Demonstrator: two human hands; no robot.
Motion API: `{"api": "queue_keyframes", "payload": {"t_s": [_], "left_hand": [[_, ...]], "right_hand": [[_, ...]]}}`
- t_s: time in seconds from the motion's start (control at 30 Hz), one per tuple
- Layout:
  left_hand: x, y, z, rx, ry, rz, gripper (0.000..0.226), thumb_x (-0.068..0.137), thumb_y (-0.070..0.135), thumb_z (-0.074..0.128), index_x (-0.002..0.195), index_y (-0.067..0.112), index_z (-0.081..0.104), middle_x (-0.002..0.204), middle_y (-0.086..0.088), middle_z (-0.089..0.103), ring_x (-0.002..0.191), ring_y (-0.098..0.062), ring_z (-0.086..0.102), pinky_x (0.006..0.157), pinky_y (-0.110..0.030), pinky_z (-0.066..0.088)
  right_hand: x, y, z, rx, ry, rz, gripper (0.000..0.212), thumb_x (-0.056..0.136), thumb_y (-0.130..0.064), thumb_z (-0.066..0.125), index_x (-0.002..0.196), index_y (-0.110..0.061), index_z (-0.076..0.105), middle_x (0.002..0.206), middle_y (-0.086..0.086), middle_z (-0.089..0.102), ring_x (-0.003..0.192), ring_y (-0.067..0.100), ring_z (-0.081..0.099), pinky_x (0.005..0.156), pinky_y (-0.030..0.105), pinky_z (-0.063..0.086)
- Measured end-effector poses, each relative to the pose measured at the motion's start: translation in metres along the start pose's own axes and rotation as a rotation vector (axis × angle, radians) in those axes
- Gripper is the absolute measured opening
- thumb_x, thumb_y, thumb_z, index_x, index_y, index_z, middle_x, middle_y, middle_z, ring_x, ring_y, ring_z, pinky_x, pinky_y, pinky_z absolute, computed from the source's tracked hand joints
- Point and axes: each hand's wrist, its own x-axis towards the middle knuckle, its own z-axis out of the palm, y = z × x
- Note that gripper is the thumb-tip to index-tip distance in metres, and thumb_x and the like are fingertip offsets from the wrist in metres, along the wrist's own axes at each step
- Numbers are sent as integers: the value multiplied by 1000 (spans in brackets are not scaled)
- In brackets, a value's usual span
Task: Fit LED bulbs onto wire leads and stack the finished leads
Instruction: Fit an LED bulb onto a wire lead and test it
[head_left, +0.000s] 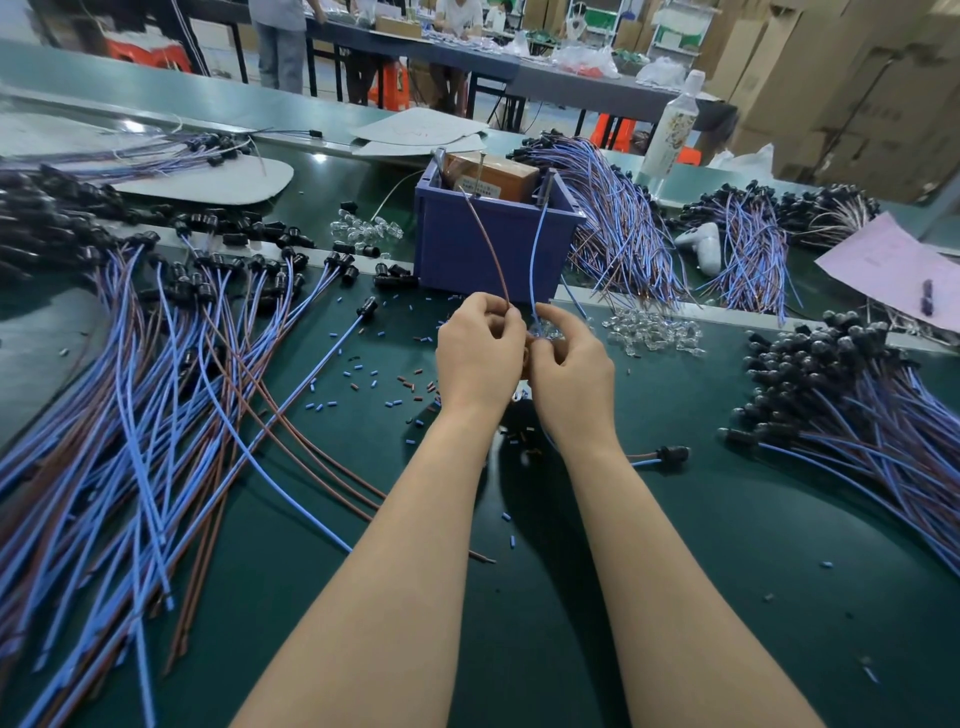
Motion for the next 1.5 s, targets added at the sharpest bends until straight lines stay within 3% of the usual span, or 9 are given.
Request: {"api": "queue_keyframes", "payload": {"t_s": [0.43, 0.73, 0.9, 1.5], "left_hand": [[-2, 2, -1, 34, -23, 31, 12, 91, 15, 54, 97, 12, 64, 87, -6, 71, 82, -22, 65, 79, -35, 51], [-2, 1, -1, 37, -28, 44, 11, 92, 16, 54, 94, 14, 64, 84, -5, 71, 82, -22, 65, 78, -32, 50], [-2, 1, -1, 48, -29, 58, 12, 92, 17, 54, 96, 15, 65, 84, -4, 71, 81, -21, 65, 77, -33, 50], [-1, -2, 0, 19, -33, 88, 10, 91, 16, 56, 93, 16, 65, 75, 4, 64, 76, -17, 64, 74, -28, 50]], "right_hand": [[0, 1, 0, -3, 3, 0, 37, 88, -7, 49, 122, -18, 61, 79, -2, 53, 73, 15, 47, 79, 32, 47], [1, 3, 0, -1, 5, 10, 36, 87, -7, 50, 120, -18, 62, 63, -15, 46, 67, 12, 45, 69, 23, 38], [0, 1, 0, 19, 0, 10, 35, 88, -7, 49, 118, -20, 63, 74, -5, 55, 70, 12, 48, 69, 22, 38], [0, 0, 0, -5, 13, -11, 33, 91, -7, 48, 119, -16, 61, 80, -1, 58, 75, 17, 51, 78, 33, 45]]}}
